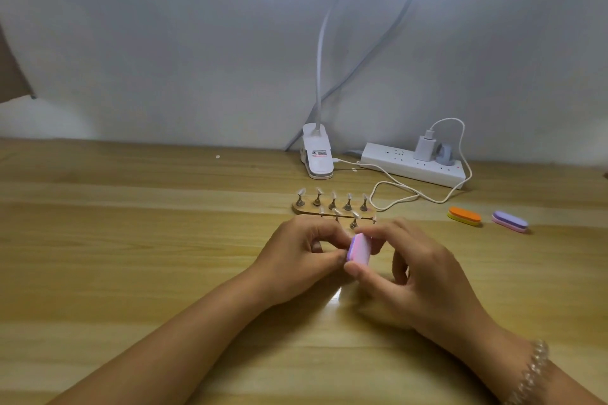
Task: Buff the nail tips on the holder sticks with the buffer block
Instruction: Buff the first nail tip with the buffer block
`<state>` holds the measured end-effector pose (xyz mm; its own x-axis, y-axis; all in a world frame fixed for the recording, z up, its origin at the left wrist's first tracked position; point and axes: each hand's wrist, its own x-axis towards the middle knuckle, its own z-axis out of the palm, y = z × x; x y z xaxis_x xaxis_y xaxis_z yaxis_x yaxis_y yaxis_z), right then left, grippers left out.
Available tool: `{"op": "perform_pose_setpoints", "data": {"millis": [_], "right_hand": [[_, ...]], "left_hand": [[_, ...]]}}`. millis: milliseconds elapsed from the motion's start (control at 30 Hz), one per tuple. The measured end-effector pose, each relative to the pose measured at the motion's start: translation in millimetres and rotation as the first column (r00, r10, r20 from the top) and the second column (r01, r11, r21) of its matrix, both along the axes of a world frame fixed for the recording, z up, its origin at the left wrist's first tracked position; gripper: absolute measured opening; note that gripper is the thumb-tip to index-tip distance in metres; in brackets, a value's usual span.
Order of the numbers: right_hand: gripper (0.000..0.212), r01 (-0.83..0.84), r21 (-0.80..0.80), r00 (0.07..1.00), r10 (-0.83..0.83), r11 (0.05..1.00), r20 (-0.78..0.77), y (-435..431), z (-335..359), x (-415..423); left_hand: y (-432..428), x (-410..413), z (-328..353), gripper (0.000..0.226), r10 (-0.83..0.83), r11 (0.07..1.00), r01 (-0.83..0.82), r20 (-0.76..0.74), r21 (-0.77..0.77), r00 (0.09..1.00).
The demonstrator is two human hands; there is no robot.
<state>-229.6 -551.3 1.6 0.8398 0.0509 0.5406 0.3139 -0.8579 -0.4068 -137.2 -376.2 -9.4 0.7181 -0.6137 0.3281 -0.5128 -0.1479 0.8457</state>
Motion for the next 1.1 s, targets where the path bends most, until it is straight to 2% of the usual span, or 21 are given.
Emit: {"op": "perform_pose_setpoints", "data": {"millis": [100, 267, 367, 533, 600, 700, 767, 867, 933, 1033, 1100], "right_hand": [[0.043, 0.061, 0.104, 0.998, -0.061, 0.993, -0.008, -4, 2, 3], [0.04, 0.03, -0.001, 0.999, -0.03, 1.0, 0.034, 1, 1, 0], [0.042, 0.077, 0.115, 0.997, -0.079, 0.99, 0.012, -4, 3, 3], [0.038, 0.072, -0.003, 0.997, -0.072, 0.997, 0.013, 0, 0, 1], [0.04, 0.108, 0.103, 0.994, -0.108, 0.989, -0.01, -3, 1, 5], [0.036, 0.128, 0.354, 0.991, -0.13, 0.927, -0.02, -13, 4, 9], [0.034, 0.098, 0.407, 0.994, -0.11, 0.908, 0.006, -13, 5, 8], [0.035, 0.03, 0.22, 0.998, -0.043, 0.975, 0.054, -4, 3, 2], [0.044, 0.002, 0.07, 1.0, -0.003, 0.998, 0.021, 1, 2, 1], [0.047, 0.061, 0.09, 0.998, -0.064, 0.994, 0.027, -3, 4, 3], [0.046, 0.063, 0.034, 0.996, -0.064, 0.997, 0.055, -2, 3, 2]], "left_hand": [[1, 1, -2, 0.016, 0.017, 1.0, -0.018, 0.04, 0.025, 0.999], [1, 2, -2, 0.018, 0.021, 1.0, -0.021, 0.022, 0.011, 1.0], [2, 1, -2, 0.011, 0.034, 0.999, -0.034, 0.024, -0.017, 0.999], [1, 2, -3, 0.014, 0.044, 0.999, -0.044, 0.014, 0.004, 0.999], [2, 0, -3, 0.009, 0.045, 0.999, -0.045, -0.009, -0.018, 0.999], [2, -3, -1, 0.005, 0.028, 0.999, -0.03, -0.056, -0.041, 0.998], [1, -4, 0, 0.008, 0.026, 0.999, -0.029, -0.09, -0.03, 0.996], [1, -5, 0, 0.011, 0.004, 1.0, -0.007, -0.116, -0.026, 0.993], [1, -5, 0, 0.014, -0.021, 1.0, 0.019, -0.096, -0.022, 0.995], [1, -4, 0, 0.014, -0.04, 0.999, 0.04, -0.076, -0.01, 0.996], [0, -3, -1, 0.014, -0.049, 0.999, 0.049, -0.06, -0.006, 0.997]]}}
